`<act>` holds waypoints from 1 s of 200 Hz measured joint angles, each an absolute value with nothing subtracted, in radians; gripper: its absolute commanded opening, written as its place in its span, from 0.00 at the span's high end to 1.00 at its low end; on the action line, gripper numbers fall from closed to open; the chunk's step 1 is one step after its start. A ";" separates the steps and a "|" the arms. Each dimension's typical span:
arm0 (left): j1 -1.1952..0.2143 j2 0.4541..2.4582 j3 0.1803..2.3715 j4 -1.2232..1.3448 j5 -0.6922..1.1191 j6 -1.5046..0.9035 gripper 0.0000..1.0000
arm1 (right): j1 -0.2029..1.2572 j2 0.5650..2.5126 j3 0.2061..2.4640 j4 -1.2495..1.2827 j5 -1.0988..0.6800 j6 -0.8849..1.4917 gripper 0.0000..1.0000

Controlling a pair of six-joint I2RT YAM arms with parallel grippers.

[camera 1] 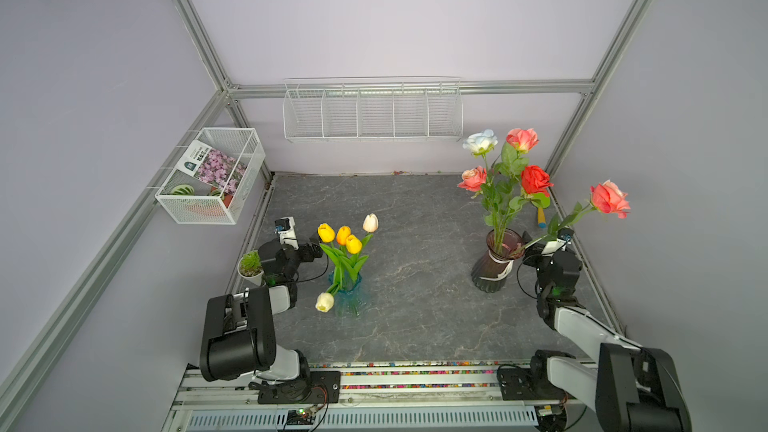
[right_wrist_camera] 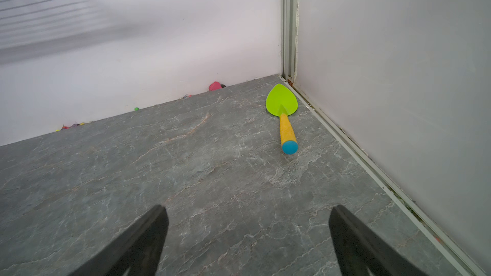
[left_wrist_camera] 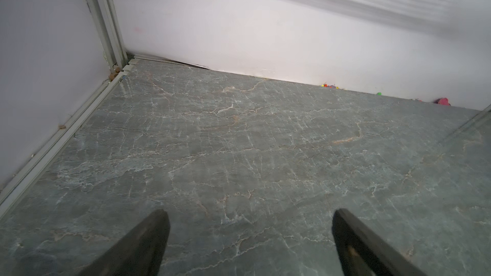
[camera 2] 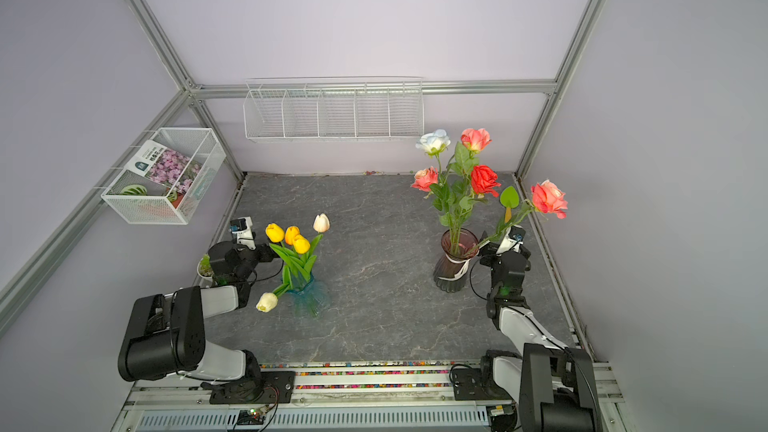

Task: Arrange the flowers in different vases according to their variety
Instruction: Reset both arms

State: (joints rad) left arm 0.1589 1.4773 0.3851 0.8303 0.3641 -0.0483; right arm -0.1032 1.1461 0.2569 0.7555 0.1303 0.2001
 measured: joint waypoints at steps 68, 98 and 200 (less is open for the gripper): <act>0.131 1.511 0.354 0.916 0.353 -0.017 0.00 | -0.018 1.380 0.258 0.892 0.142 0.128 0.01; 0.130 1.511 0.354 0.922 0.351 -0.015 0.00 | -0.006 1.520 0.257 1.017 0.130 0.096 0.01; 0.113 1.511 0.354 0.923 0.320 -0.013 0.00 | 0.019 1.523 0.381 0.872 0.055 0.033 0.01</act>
State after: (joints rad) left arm 0.1127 1.5112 0.3542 0.9230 0.3202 -0.0128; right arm 0.0185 1.5227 0.3813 0.8719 0.0547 0.0334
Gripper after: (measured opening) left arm 0.995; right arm 0.990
